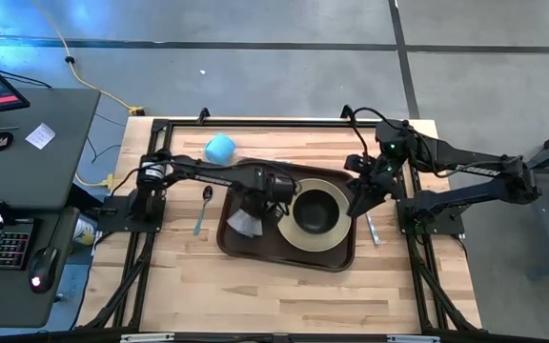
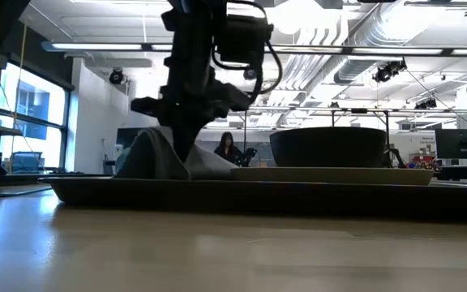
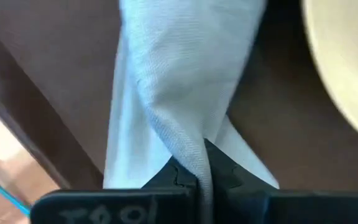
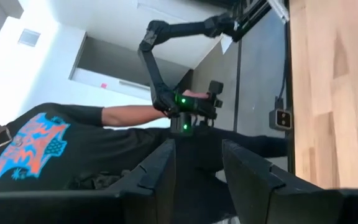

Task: Set up tray
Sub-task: Put the gray napkin on the dark brown serving tray to the left of the brown plate

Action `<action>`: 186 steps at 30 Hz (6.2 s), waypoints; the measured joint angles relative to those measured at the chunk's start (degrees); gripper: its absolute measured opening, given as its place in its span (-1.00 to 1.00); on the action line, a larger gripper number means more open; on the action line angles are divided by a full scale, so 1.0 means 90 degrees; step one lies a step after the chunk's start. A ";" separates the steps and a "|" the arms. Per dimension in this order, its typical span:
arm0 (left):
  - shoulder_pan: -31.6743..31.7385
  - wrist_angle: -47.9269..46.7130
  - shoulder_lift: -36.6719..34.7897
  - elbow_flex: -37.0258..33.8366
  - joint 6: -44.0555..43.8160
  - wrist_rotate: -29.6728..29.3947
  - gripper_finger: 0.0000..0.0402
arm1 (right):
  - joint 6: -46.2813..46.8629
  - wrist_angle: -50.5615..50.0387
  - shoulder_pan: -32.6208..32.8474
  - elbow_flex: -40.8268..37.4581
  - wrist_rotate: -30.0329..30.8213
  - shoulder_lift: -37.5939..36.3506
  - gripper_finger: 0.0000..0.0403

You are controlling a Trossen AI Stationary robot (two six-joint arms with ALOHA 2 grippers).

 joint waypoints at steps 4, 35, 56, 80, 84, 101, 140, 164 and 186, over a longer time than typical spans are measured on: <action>0.0082 -0.0217 -0.0095 0.0000 0.0225 0.0039 -0.85 | -0.0007 -0.0027 -0.0014 0.0000 -0.0133 0.0000 -0.39; -0.0529 0.1064 0.0134 -0.0425 -0.1049 0.0183 -0.69 | -0.0138 -0.0149 0.0319 0.0000 0.0036 0.0000 -0.39; -0.0129 0.0687 -0.0756 -0.0415 -0.0107 0.0292 0.01 | -0.0325 -0.0171 0.0321 0.0010 0.0358 0.0000 -0.39; -0.0003 0.0629 -0.0366 -0.0423 0.3194 -0.1016 -0.30 | 0.0268 -0.0179 0.0321 0.0010 0.2136 0.0019 -0.39; -0.0008 0.0671 -0.0154 -0.0421 0.3512 -0.1019 -0.36 | 0.0432 -0.0217 0.0321 0.0010 0.2311 0.0019 -0.39; 0.0482 0.0344 -0.0065 -0.1422 0.4230 -0.1330 -0.52 | 0.0500 -0.0484 0.0313 0.0010 0.3210 0.0019 -0.39; 0.0335 -0.0777 -0.0517 -0.1899 0.3992 -0.1874 -0.53 | -0.0813 -0.1958 0.0311 0.0000 0.4443 0.0029 -0.39; -0.0836 0.1751 -0.2043 -0.1886 0.3774 0.0639 -0.53 | -0.1066 -0.1134 0.0228 0.0000 0.5489 0.0223 -0.39; -0.1555 0.4501 -0.1649 -0.3504 0.2085 -0.0492 -0.53 | -0.1404 0.0220 0.0083 0.0010 0.4563 0.1054 -0.39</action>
